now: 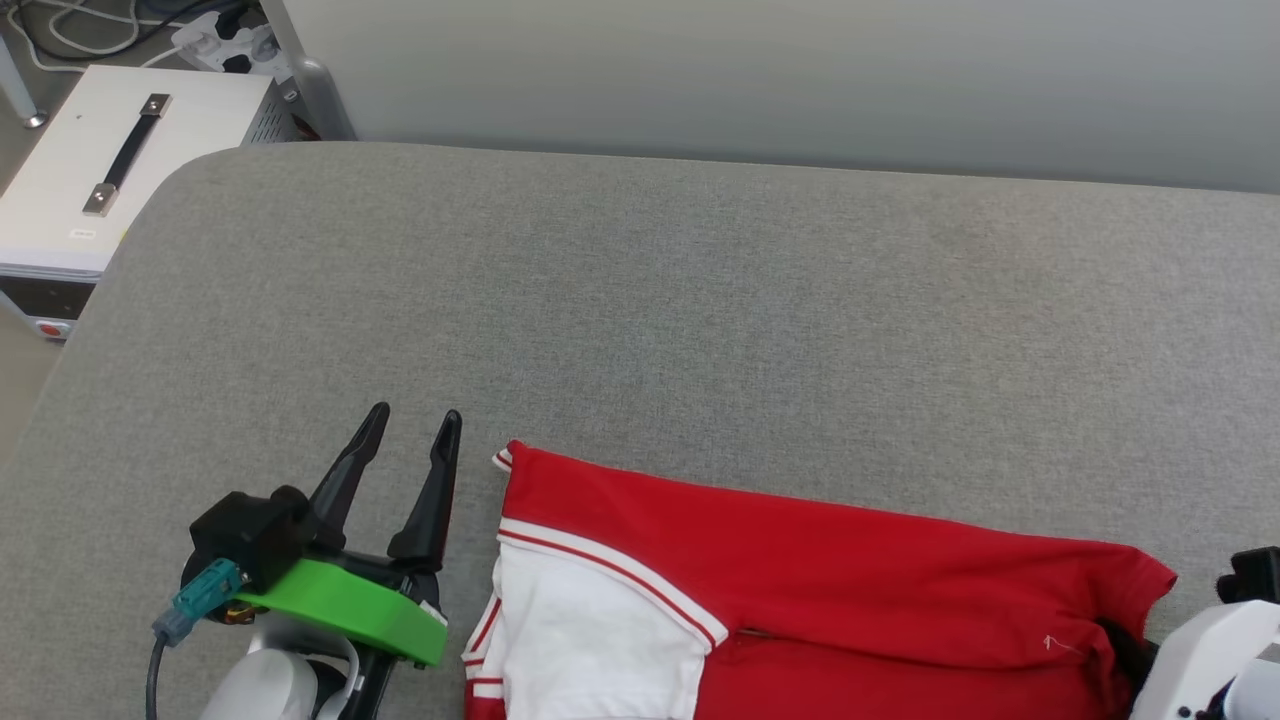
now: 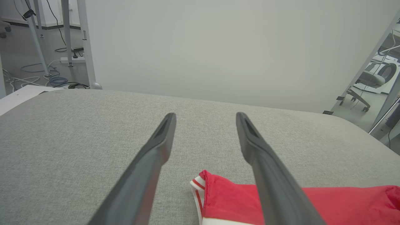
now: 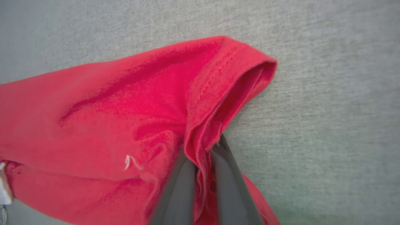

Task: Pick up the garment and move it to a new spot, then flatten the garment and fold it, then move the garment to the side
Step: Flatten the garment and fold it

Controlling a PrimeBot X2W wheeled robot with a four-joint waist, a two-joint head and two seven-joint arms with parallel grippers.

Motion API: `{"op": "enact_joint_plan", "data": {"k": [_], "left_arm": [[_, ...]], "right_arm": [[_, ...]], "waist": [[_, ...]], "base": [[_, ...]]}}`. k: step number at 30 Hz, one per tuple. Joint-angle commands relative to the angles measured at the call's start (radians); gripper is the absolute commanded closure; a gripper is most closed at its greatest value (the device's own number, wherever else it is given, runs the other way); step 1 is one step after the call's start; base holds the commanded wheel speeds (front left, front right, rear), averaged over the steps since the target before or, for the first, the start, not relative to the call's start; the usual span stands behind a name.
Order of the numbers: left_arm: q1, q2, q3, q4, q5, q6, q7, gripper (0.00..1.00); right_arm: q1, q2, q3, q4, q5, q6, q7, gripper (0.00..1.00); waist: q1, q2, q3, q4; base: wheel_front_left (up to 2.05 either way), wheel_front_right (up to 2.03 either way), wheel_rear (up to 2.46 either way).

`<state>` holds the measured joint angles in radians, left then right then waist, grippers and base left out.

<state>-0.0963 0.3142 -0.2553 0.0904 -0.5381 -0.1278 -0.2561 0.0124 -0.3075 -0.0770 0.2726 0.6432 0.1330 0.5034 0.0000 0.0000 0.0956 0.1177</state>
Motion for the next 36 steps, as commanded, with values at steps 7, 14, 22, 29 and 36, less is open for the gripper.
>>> {"op": "enact_joint_plan", "data": {"k": [7, 14, 22, 29, 36], "left_arm": [[0.026, 0.004, -0.005, 0.006, -0.007, -0.003, -0.006, 0.00], [0.033, 0.000, -0.015, 0.012, -0.010, -0.003, -0.006, 0.00], [0.040, -0.007, -0.030, 0.023, -0.015, -0.003, -0.006, 0.00], [0.052, -0.019, -0.041, 0.034, -0.020, -0.003, -0.006, 0.00], [0.062, -0.022, -0.033, 0.039, -0.025, -0.003, -0.006, 0.00]], "right_arm": [[-0.025, -0.070, -0.103, 0.055, -0.079, -0.002, -0.048, 1.00], [-0.041, -0.104, -0.160, 0.065, -0.184, -0.002, -0.061, 1.00], [-0.035, -0.041, -0.149, -0.052, -0.192, -0.002, 0.003, 1.00], [0.032, 0.037, -0.119, -0.191, -0.191, -0.002, 0.070, 1.00], [0.083, 0.131, -0.054, -0.328, -0.155, -0.002, 0.157, 1.00]], "waist": [[0.0000, 0.0000, -0.018, -0.009], [0.0000, 0.0000, -0.036, -0.009], [0.0000, 0.0000, -0.060, -0.005], [0.0000, 0.0000, -0.090, 0.009], [0.0000, 0.0000, -0.114, 0.020]], "base": [[0.00, 0.00, 0.00], [0.00, 0.00, 0.00], [0.00, 0.00, 0.00], [0.00, 0.00, 0.00], [0.00, 0.00, 0.00]]}}
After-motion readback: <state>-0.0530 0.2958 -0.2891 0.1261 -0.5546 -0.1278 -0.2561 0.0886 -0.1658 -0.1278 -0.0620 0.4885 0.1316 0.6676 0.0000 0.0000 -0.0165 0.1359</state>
